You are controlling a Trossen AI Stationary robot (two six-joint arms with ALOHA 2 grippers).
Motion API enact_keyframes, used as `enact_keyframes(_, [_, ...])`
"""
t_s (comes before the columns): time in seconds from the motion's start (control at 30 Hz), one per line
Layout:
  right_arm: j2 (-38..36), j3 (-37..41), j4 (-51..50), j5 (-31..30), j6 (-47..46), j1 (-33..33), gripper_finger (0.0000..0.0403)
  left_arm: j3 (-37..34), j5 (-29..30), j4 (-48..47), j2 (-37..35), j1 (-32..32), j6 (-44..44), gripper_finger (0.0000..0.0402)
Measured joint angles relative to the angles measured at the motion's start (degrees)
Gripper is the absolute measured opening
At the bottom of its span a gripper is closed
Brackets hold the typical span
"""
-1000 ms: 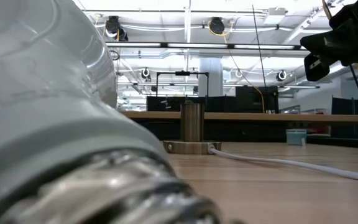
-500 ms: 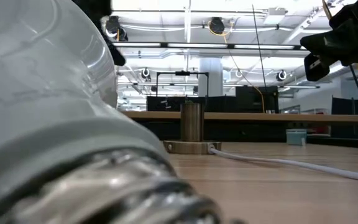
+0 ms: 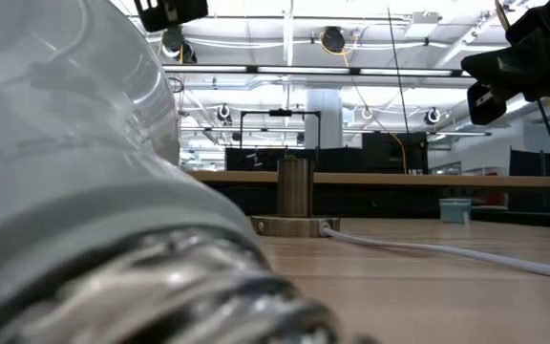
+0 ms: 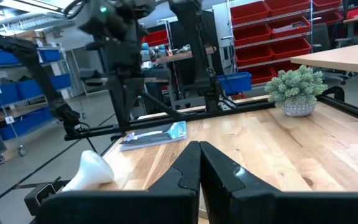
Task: Screw lightbulb
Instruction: Insert the white lightbulb into the lamp
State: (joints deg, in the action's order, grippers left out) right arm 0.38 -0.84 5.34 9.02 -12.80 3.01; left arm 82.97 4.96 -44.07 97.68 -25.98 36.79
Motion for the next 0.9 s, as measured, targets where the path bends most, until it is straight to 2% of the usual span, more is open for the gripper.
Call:
enact_keyframes(0.2, [0.0,0.0,0.0,0.0,0.0,0.0,0.0,10.0,0.1,-3.9,9.5,-2.3,6.4,0.0])
enact_keyframes(0.37, [0.0,0.0,0.0,0.0,0.0,0.0,0.0,15.0,2.2,-6.7,14.0,-4.1,19.5,0.0])
enact_keyframes(0.53, [0.0,0.0,0.0,0.0,0.0,0.0,0.0,17.0,6.5,-10.0,14.6,-7.8,34.7,0.0])
enact_keyframes(0.7, [0.0,0.0,0.0,0.0,0.0,0.0,0.0,17.9,14.3,-10.7,14.6,-13.4,50.9,0.0])
enact_keyframes(0.9, [0.0,0.0,0.0,0.0,0.0,0.0,0.0,17.9,15.6,-10.4,16.6,-20.5,67.2,0.0])
